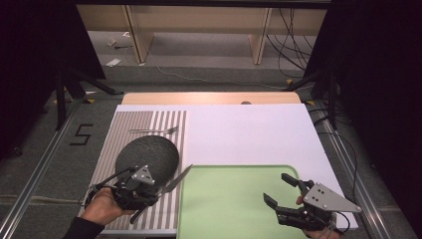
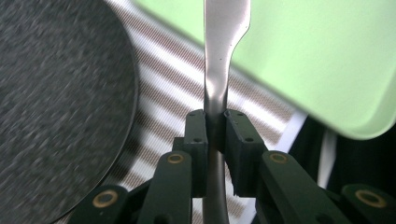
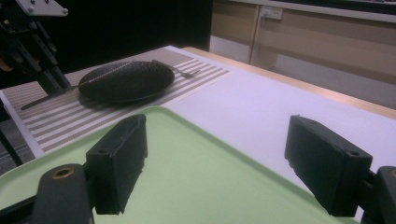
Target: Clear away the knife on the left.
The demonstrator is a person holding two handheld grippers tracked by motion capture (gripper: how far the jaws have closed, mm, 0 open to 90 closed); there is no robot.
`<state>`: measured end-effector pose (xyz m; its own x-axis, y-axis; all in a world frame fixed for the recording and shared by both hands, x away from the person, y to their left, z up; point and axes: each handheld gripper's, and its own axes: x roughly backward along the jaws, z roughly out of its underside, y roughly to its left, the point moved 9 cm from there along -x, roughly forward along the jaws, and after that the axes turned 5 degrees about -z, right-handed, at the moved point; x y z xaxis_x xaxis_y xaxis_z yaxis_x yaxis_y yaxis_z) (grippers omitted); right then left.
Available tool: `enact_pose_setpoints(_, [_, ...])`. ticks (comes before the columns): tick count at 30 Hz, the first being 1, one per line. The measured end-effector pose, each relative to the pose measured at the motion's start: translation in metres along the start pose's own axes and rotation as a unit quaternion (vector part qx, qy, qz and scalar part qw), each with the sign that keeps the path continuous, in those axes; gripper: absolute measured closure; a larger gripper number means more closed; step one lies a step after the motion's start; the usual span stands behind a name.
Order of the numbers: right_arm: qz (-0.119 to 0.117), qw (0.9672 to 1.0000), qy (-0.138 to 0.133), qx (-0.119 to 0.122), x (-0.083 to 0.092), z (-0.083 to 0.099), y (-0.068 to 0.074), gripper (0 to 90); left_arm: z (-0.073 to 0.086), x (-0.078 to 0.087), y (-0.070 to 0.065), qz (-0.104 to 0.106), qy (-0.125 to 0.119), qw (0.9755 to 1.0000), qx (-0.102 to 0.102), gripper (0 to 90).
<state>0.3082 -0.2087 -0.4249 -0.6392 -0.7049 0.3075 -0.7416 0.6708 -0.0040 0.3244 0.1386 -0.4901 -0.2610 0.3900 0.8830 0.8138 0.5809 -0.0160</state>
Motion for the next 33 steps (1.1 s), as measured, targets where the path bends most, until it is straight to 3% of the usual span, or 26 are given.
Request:
enact_pose_setpoints(11, [0.001, 1.0000, -0.002, 0.001, 0.000, 0.000, 0.000, 21.9, -0.025, 0.001, -0.016, 0.014, -0.048, 0.9984, 0.028, 79.4])
enact_pose_setpoints(23, [-0.001, 1.0000, 0.000, 0.000, 0.000, 0.000, 0.000, 21.9, -0.041, -0.018, -0.031, 0.041, -0.022, 0.9981, 0.040, 79.4])
enact_pose_setpoints(29, [-0.001, 1.0000, 0.001, -0.001, 0.000, 0.000, 0.000, 21.9, -0.048, -0.026, -0.042, 0.064, -0.014, 0.9966, 0.051, 79.4])
enact_pose_setpoints(33, [-0.001, 1.0000, 0.000, -0.001, 0.000, 0.000, 0.000, 21.9, -0.053, -0.028, -0.053, 0.085, -0.016, 0.9951, 0.047, 79.4])
